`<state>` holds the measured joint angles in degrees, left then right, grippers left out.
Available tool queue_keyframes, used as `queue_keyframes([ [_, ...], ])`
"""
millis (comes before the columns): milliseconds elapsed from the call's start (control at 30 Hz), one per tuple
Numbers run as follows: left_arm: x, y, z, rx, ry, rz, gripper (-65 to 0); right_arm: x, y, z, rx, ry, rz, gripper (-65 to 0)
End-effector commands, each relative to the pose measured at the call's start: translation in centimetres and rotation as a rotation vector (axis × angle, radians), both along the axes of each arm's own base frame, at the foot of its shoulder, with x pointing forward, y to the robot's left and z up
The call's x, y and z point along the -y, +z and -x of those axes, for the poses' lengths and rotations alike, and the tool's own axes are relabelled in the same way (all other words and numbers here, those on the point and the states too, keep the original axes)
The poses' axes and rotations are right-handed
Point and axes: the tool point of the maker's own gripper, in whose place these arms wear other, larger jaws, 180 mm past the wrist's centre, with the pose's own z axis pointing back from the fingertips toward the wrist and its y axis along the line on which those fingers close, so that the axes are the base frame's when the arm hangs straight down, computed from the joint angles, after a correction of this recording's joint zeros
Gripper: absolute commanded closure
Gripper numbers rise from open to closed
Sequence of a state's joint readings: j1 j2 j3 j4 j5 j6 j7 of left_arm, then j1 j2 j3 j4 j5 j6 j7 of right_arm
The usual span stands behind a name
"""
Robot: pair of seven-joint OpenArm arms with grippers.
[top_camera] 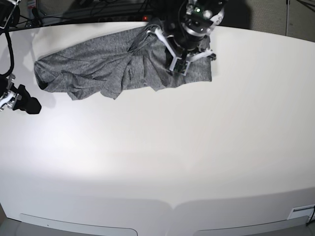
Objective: Fold the T-shirt properly
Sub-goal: 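Press the folded end flat with the left gripper and withdraw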
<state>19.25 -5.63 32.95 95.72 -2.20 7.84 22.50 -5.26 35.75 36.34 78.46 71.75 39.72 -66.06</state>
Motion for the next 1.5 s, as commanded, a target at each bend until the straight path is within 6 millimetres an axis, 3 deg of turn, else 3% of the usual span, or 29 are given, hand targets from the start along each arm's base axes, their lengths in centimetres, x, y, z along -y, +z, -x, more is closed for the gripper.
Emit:
queue_keyframes([
  [0,1.0,1.1,-0.7,0.038,-0.011,0.034,0.0,0.5,1.8,-0.8,0.053,0.005,0.02,-31.4],
  [200,5.0,2.3,-1.4,0.067,-0.073,0.074,0.0,0.7,1.6,-0.7,0.044,0.004,0.033,-31.4],
  [467,8.5,1.4,-2.5,0.063,-0.174,0.078,0.0,0.7,1.6,-0.7,0.041,0.005,0.033,-31.4],
  [700,10.5,5.3,-6.6,0.158,-0.175,0.169,0.0,0.7,1.6,-0.7,0.04,0.005,0.033,-31.4],
  [833,11.3,7.0,-6.4,0.151,-0.212,0.244,0.0,0.7,1.6,-0.7,0.042,0.005,0.033,-31.4],
  [933,10.6,7.4,-5.6,0.113,-0.233,0.215,0.0,0.7,1.6,-0.8,0.043,0.005,0.033,-31.4],
  [1100,7.4,8.5,-3.4,0.118,-0.242,0.166,0.0,0.7,1.6,-0.8,0.042,0.005,0.033,-31.4],
  [1300,3.0,5.3,0.7,0.083,-0.233,0.049,0.0,0.7,1.6,-0.7,0.04,0.007,0.034,-31.4],
  [1467,2.5,4.2,3.6,0.047,-0.23,0.069,0.0,0.7,1.6,-0.7,0.04,0.007,0.034,-31.4],
])
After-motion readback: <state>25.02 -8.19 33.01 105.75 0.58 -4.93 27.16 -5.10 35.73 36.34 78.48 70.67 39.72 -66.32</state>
